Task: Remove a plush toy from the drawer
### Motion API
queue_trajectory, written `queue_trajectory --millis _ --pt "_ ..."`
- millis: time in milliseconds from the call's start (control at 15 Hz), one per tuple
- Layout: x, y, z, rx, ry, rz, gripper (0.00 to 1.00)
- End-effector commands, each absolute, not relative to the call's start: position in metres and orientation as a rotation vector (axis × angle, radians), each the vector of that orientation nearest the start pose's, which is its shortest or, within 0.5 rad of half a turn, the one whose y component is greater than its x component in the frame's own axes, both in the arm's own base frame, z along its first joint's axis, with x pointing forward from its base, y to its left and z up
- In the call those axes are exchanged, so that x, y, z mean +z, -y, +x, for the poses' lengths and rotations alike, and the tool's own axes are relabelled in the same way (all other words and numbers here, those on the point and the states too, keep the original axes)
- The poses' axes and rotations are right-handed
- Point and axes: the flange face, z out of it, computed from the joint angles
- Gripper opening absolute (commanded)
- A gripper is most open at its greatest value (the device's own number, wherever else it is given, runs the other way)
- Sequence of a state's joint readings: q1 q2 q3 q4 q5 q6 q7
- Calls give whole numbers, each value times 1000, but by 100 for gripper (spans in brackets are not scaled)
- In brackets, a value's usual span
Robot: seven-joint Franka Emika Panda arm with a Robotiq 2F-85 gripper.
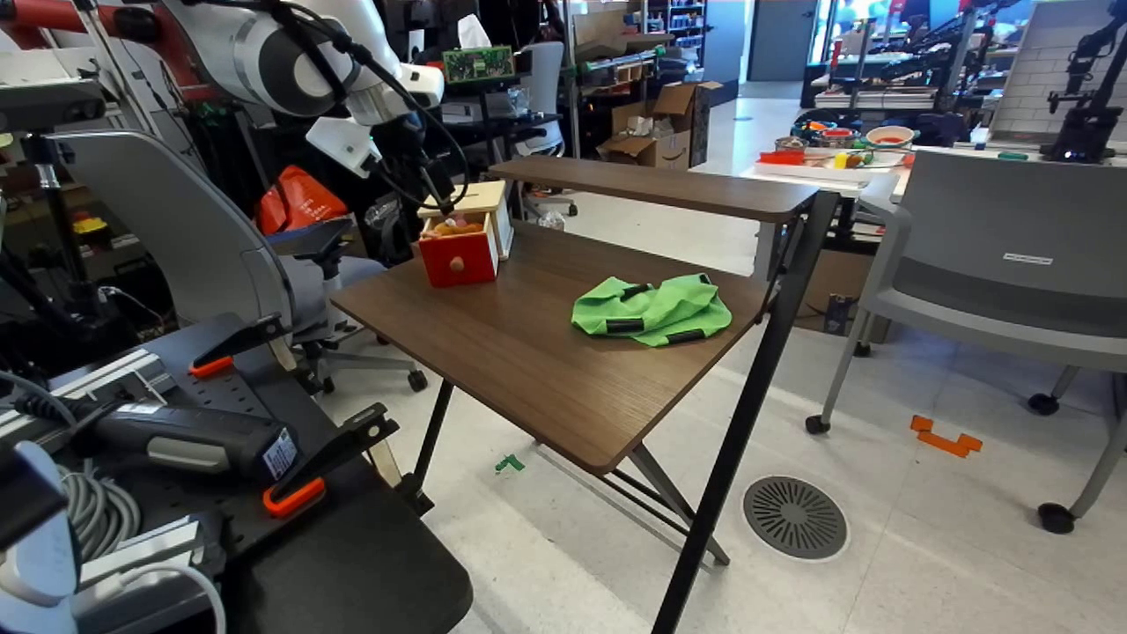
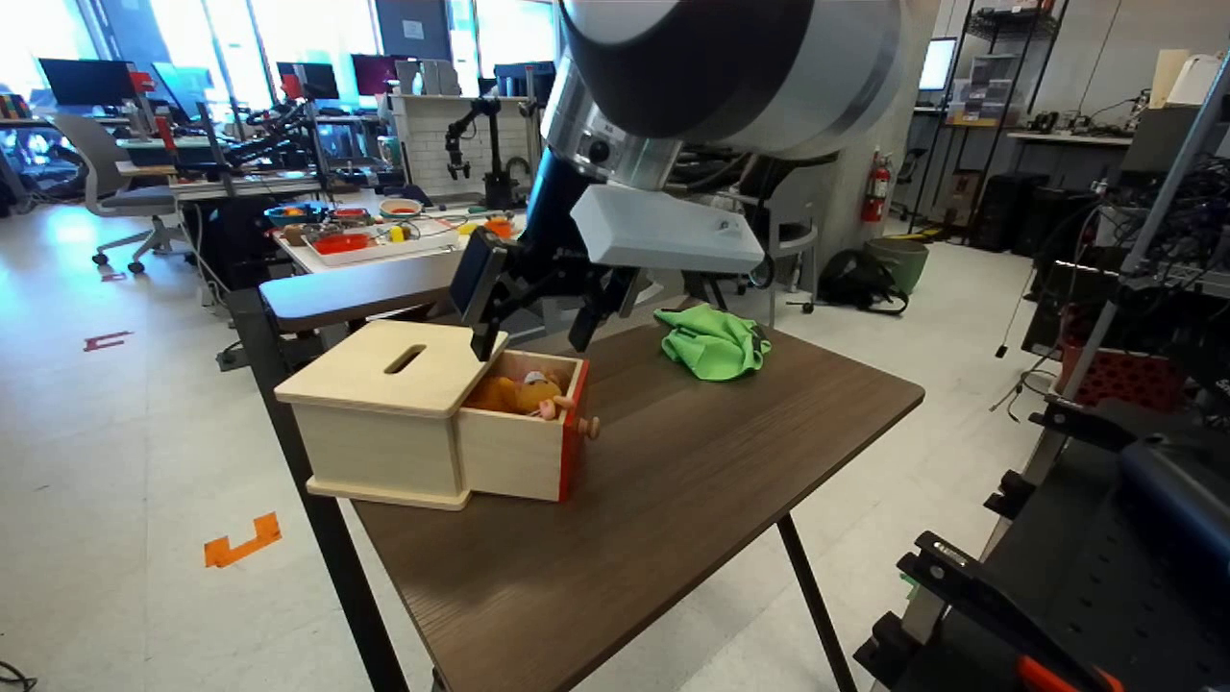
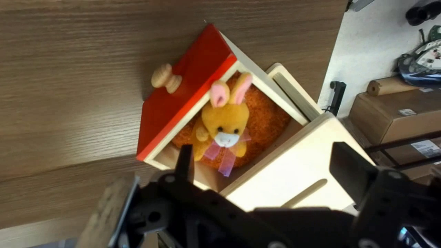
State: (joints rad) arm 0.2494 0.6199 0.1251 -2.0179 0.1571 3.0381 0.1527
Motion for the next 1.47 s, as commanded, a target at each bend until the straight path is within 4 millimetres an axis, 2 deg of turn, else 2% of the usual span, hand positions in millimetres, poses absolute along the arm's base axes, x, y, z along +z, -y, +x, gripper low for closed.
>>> queue_trajectory --millis 0,200,600,1200,1267,1333,1400 --pt "191 -209 612 -553 140 -2872 100" --pt "186 -201 617 -567 167 -2872 100" --pt "167 -204 614 -531 288 -2860 100" --pt "142 -204 623 -511 432 -2864 100" --pt "141 -204 624 -510 442 -2858 75" --pt "140 -204 625 -510 453 -2853 74" --pt "140 -202 626 -514 456 -2852 66"
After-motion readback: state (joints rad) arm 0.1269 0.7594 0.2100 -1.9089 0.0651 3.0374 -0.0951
